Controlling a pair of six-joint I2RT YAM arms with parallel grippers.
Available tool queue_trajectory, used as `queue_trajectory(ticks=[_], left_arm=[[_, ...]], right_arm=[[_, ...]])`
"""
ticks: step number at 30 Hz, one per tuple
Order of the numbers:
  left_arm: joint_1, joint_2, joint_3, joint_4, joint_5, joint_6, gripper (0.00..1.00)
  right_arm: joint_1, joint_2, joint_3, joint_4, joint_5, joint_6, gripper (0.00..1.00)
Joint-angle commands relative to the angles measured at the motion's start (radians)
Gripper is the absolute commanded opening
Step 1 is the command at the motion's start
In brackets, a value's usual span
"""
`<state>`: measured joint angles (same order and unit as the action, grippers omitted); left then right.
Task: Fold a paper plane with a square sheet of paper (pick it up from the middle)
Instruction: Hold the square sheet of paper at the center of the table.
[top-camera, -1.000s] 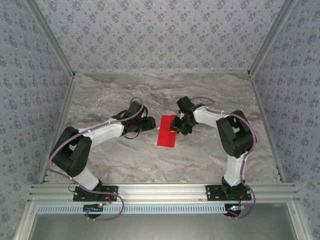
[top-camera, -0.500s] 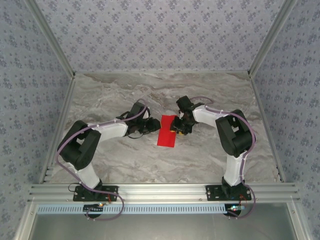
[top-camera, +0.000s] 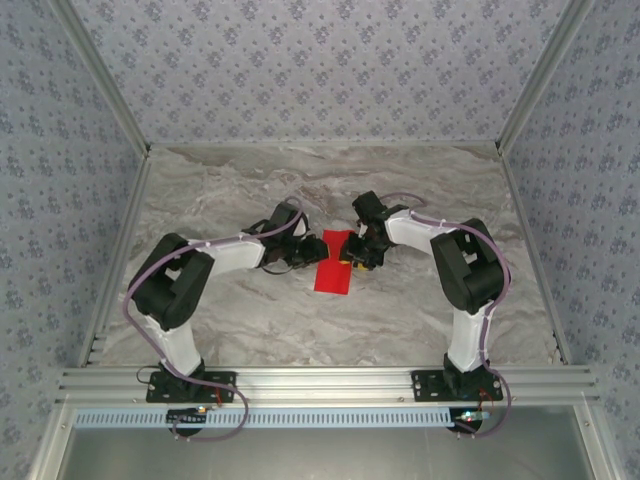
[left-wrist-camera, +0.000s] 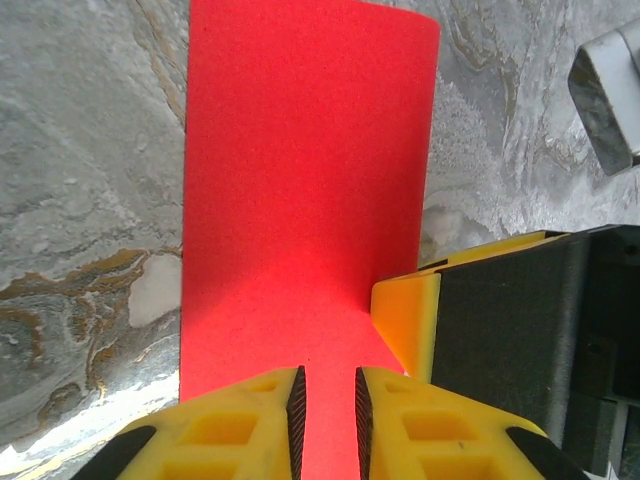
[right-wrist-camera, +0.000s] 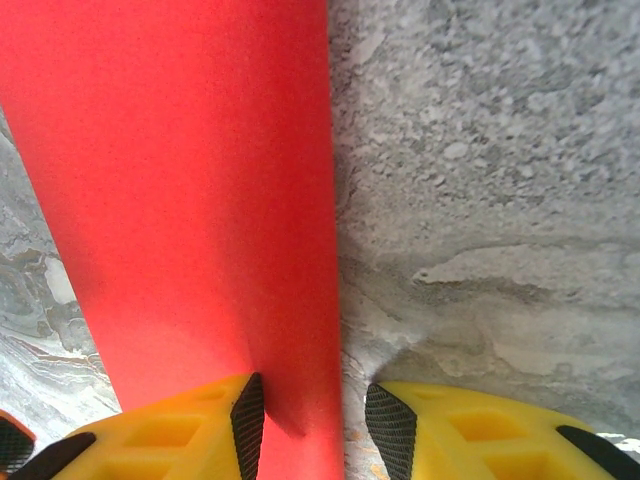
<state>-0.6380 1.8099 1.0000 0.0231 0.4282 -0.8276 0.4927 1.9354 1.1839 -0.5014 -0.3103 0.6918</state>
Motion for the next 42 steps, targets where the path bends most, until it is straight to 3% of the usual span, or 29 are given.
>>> queue_trajectory(ticks=[1, 15, 26, 31, 37, 40, 42], left_arm=[[-0.012, 0.029, 0.039, -0.024, 0.024, 0.024, 0.22], [-0.030, 0.111, 0.110, -0.143, 0.006, 0.053, 0.13], [-0.034, 0.153, 0.111, -0.246, -0.034, 0.068, 0.00], [-0.034, 0.147, 0.080, -0.275, -0.065, 0.081, 0.00], [-0.034, 0.150, 0.049, -0.275, -0.101, 0.094, 0.00], [-0.034, 0.151, 0.035, -0.263, -0.109, 0.094, 0.00], [-0.033, 0.151, 0.029, -0.259, -0.111, 0.087, 0.00]], right_arm=[[0.000, 0.171, -0.081, -0.039, 0.140, -0.003, 0.43], [0.004, 0.184, -0.089, -0.040, 0.152, -0.011, 0.43], [0.007, 0.141, -0.103, -0.029, 0.130, -0.017, 0.43], [0.005, 0.009, -0.100, 0.000, 0.082, -0.021, 0.43], [-0.003, -0.251, -0.125, 0.029, 0.123, -0.006, 0.46], [-0.004, -0.346, -0.158, 0.065, 0.129, 0.004, 0.41], [0.003, -0.367, -0.175, 0.108, 0.103, 0.008, 0.31]])
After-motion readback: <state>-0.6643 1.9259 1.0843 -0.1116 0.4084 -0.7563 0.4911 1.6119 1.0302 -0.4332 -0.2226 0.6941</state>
